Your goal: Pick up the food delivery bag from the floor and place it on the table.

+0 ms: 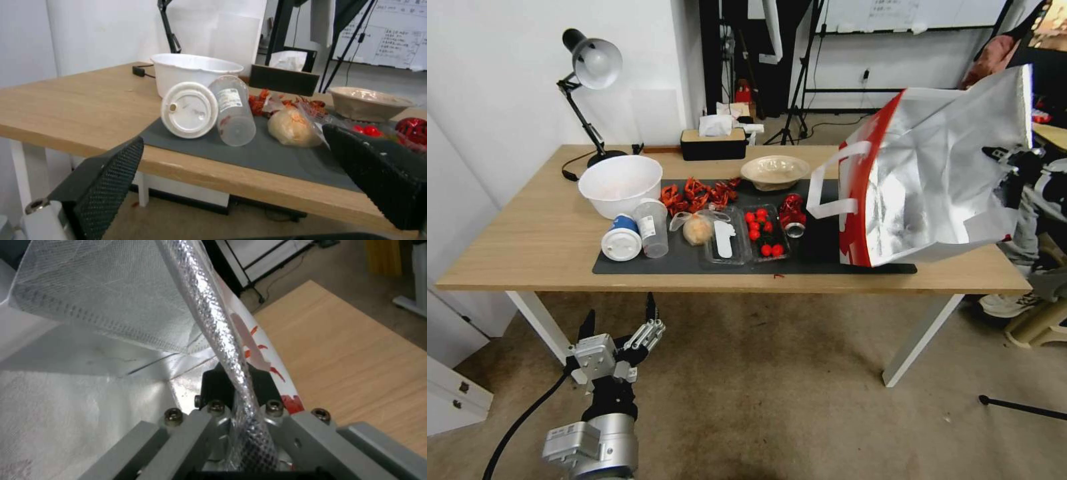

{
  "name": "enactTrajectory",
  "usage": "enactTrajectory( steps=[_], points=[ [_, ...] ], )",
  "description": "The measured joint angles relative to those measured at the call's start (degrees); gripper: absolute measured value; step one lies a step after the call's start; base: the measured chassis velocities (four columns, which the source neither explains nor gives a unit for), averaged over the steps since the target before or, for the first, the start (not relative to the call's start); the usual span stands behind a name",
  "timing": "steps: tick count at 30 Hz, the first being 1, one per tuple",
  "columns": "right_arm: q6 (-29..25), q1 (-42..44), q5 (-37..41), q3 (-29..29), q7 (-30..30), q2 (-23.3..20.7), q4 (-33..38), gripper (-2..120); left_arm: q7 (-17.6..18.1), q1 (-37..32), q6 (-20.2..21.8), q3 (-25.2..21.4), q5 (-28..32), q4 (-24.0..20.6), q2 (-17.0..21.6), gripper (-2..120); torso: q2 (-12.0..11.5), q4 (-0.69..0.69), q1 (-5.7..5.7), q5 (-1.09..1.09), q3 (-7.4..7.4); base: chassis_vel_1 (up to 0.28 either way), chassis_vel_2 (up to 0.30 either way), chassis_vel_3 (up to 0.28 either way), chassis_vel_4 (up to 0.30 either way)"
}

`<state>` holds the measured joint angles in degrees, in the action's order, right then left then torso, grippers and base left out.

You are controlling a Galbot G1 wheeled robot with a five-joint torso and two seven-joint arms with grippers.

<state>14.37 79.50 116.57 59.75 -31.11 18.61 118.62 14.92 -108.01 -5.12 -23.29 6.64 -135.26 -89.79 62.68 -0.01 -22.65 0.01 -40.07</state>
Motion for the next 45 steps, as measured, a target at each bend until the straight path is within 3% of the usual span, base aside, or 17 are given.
enactTrajectory(
  steps=[9,19,26,42,44,45],
  points=[
    [3.55,-4.32,2.73,-2.57,-0.67,-2.24,-3.46,0,-0.01,0.2,0.14,-0.08,-0.17,0.12,-1.03,100,0.0,0.0,0.0,-0.01,0.0,0.0,0.0,0.0,0.0],
    [6.47,-15.76,2.7,-14.45,1.55,-1.63,-7.01,0,0.0,-0.53,-0.07,-0.42,-0.32,-0.1,-1.26,100,0.0,0.01,0.0,0.0,0.0,0.0,0.0,0.0,0.0],
    [7.53,-19.72,0.9,-19.65,1.94,-1.43,-9.24,0,0.02,-0.52,-0.07,-0.48,-0.21,-0.26,-0.94,100,0.0,0.01,0.0,-0.01,0.0,0.0,0.0,0.0,0.0],
    [9.65,-19.37,-1.25,-19.49,2.38,-2.24,-10.87,0,-0.08,-0.05,-0.4,0.4,-1.29,0.5,-2.29,100,0.0,0.0,0.0,-0.01,0.0,0.0,0.0,0.0,0.0],
    [9.69,-19.34,-1.39,-19.45,2.65,-2.32,-11.02,2,-0.09,-0.21,-0.51,0.43,-1.44,0.5,-2.33,100,0.0,0.0,0.0,-0.01,0.0,0.0,0.0,0.0,0.0],
    [9.69,-19.3,-1.67,-19.29,2.99,-2.41,-11.18,9,-0.1,-0.44,-0.65,0.43,-1.62,0.49,-2.34,100,0.0,0.0,0.0,0.0,0.0,0.0,0.0,0.0,0.0]
  ],
)
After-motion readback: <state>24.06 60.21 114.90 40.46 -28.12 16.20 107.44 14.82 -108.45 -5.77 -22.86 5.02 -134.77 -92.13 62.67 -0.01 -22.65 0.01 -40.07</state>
